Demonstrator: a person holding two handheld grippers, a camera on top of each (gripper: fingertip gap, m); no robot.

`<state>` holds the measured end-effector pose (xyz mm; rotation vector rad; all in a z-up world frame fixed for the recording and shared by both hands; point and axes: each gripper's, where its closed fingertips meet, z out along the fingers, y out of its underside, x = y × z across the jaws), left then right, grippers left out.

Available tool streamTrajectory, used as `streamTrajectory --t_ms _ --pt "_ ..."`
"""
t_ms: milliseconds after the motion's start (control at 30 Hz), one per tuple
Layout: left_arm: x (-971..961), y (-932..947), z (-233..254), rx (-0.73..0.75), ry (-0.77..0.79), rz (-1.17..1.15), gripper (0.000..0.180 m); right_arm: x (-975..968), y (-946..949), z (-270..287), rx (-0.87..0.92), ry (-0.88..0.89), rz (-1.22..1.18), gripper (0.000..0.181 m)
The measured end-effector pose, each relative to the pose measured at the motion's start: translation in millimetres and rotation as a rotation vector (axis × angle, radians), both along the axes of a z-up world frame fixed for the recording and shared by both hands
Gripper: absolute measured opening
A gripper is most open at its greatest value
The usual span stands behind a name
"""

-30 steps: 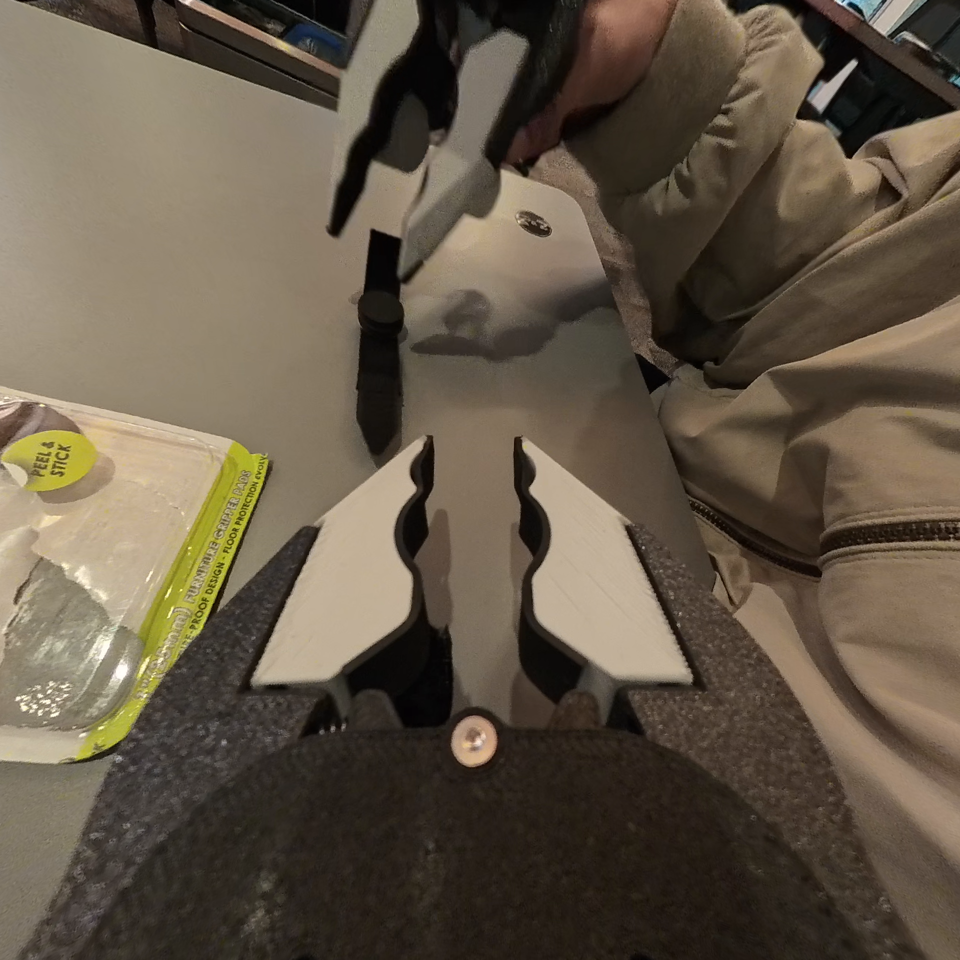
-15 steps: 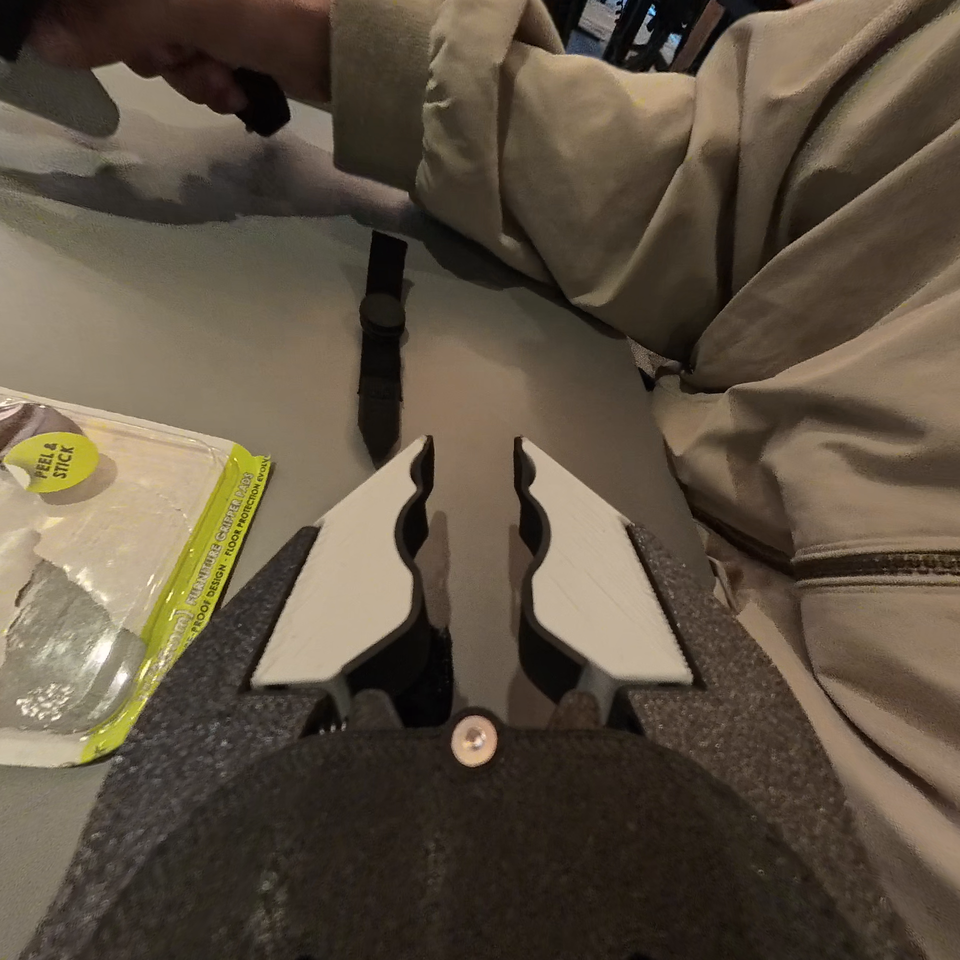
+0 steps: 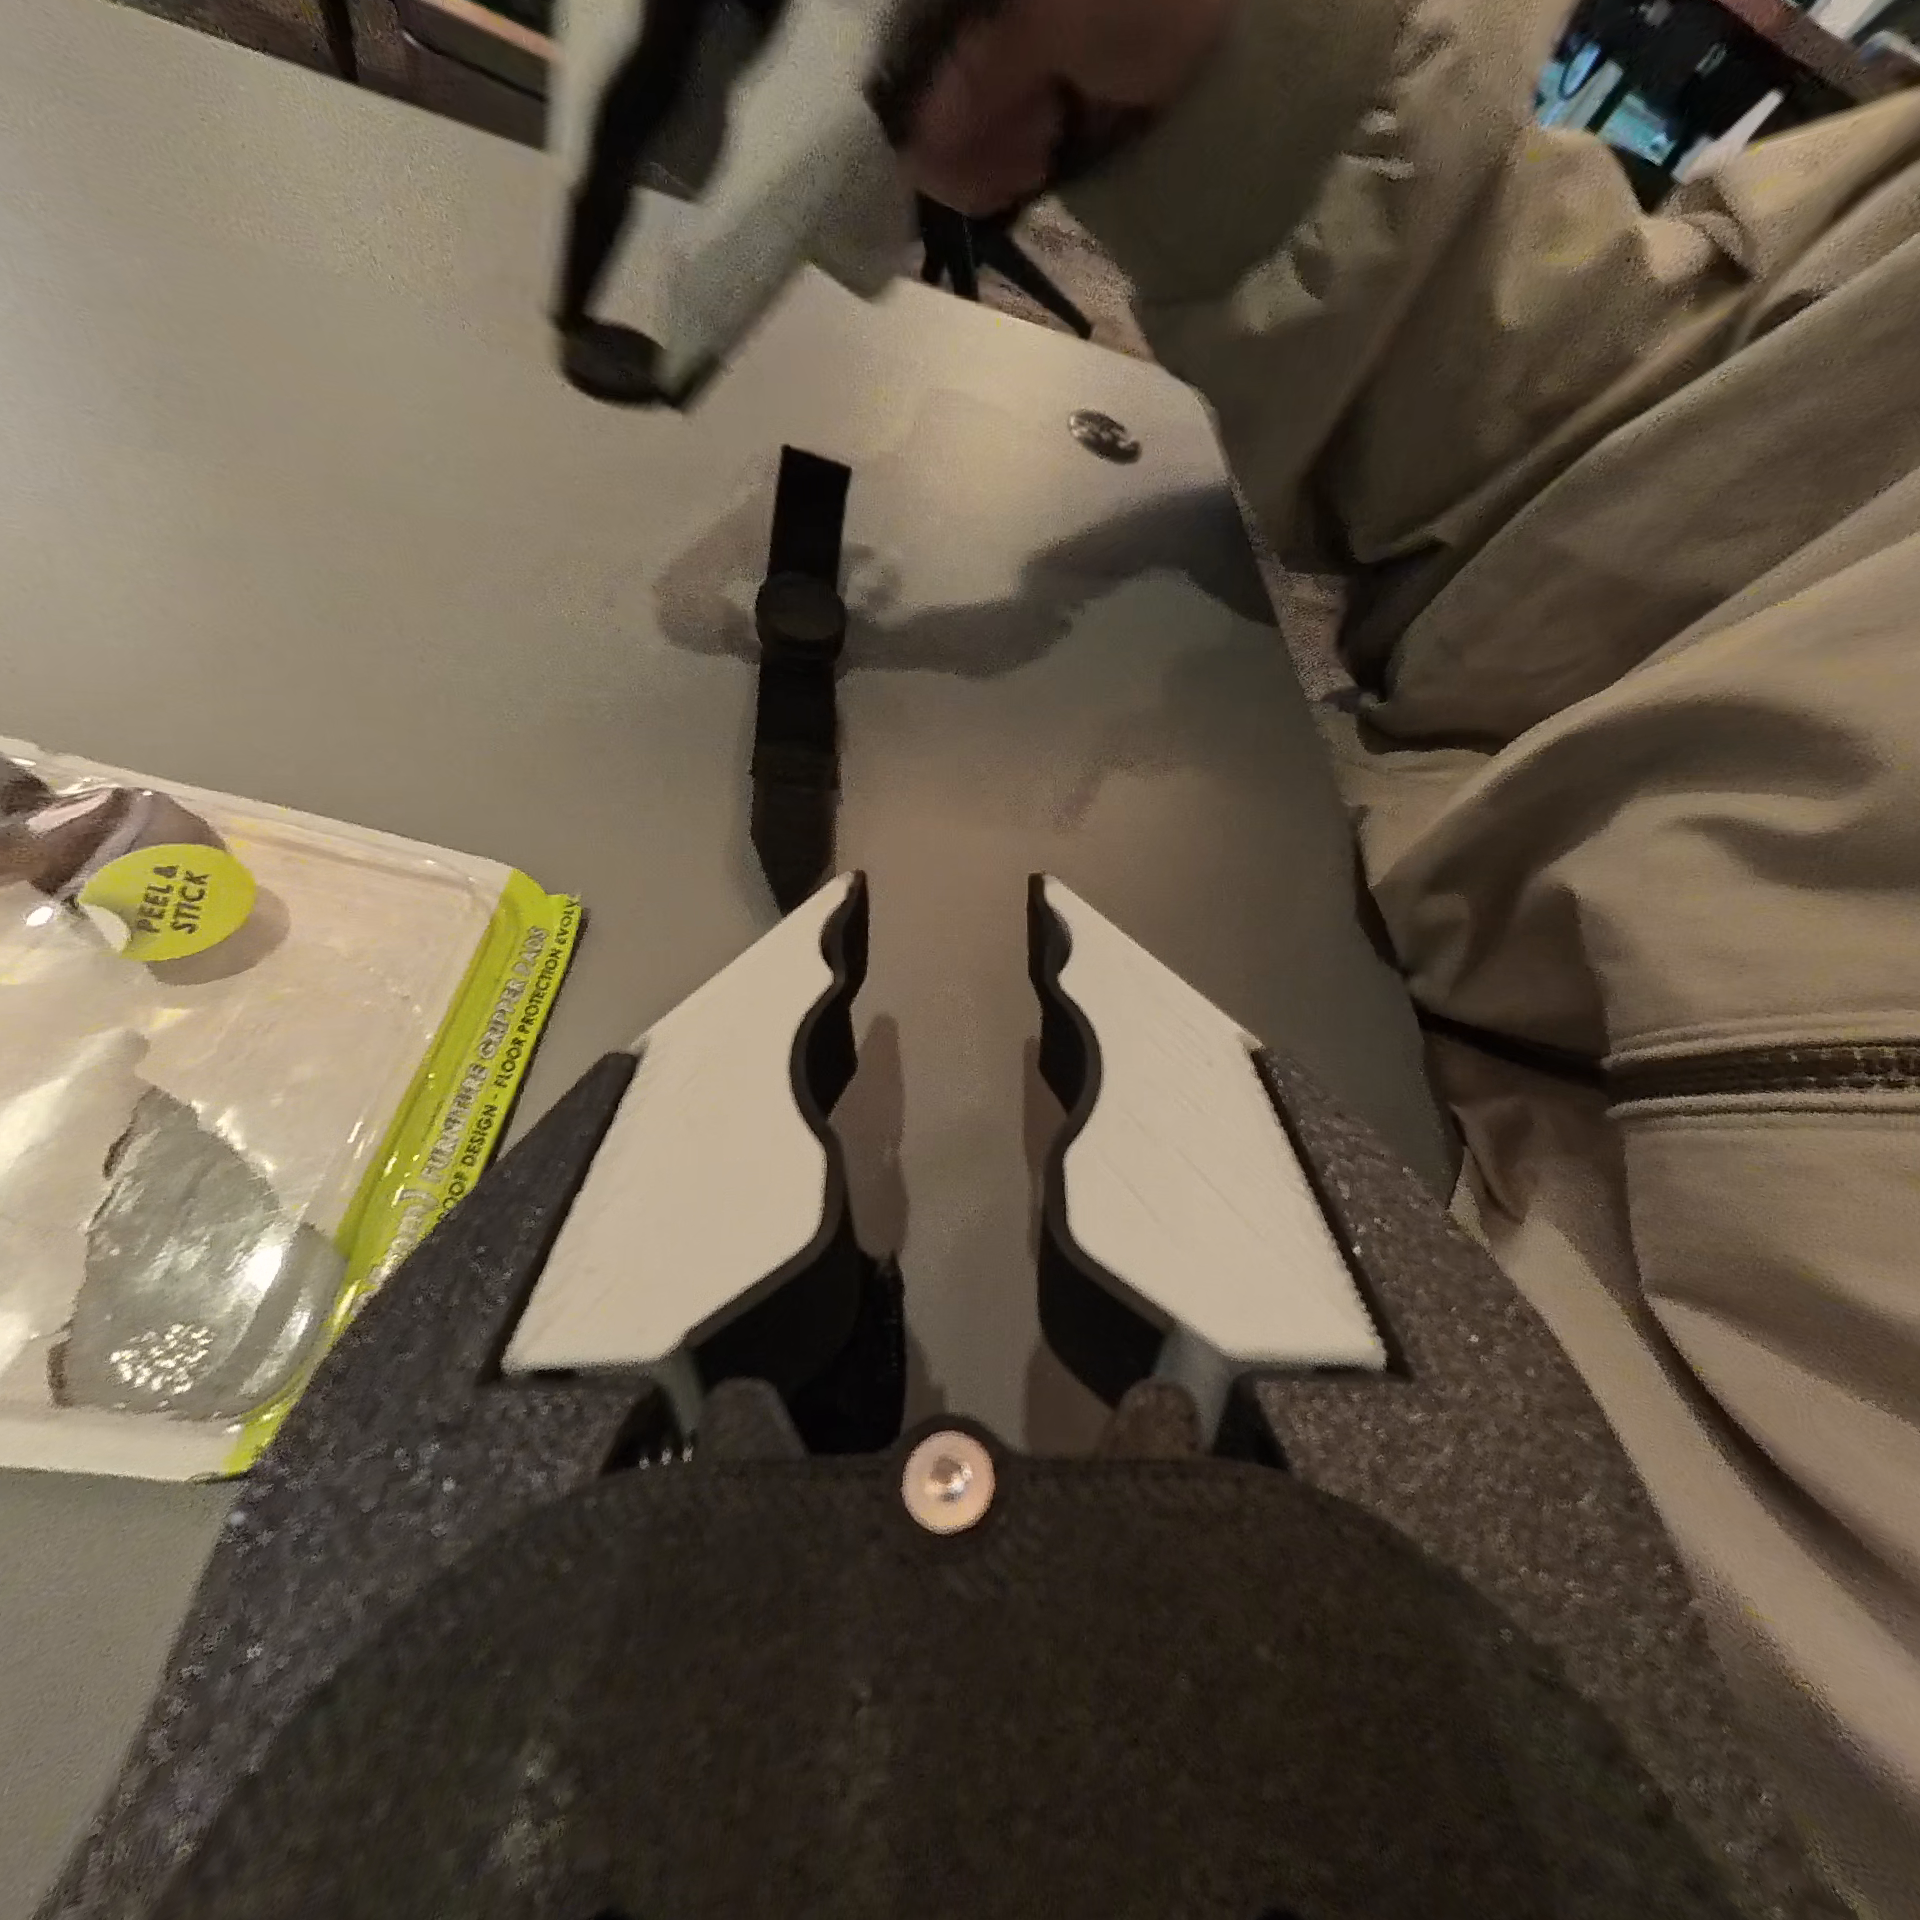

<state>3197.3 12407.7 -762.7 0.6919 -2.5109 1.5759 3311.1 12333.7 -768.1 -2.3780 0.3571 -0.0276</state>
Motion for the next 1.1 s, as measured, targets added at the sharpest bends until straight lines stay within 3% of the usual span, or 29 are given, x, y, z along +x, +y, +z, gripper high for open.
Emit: streamTrajectory --t_ms 200,533,733,967,1100 --pt "0 0 1 0.018 -0.019 0.016 0.03 -39 -13 -33 -0.065 0.042 -0.012 0.024" --pt "-2 -1 0 0.04 -0.031 0.015 0.03 -41 -13 -42 -0.134 0.017 0.0 0.024" --pt "6 -7 1 0.072 -0.068 0.015 0.03 -42 -20 -26 -0.07 0.02 -0.045 0.047" --pt "37 -47 2 0.124 -0.077 0.002 0.031 -41 -58 -7 0.122 0.128 -0.378 0.041" --pt "51 -71 -14 0.208 -0.122 -0.023 0.037 -30 -63 -16 0.147 0.077 -0.502 0.041"
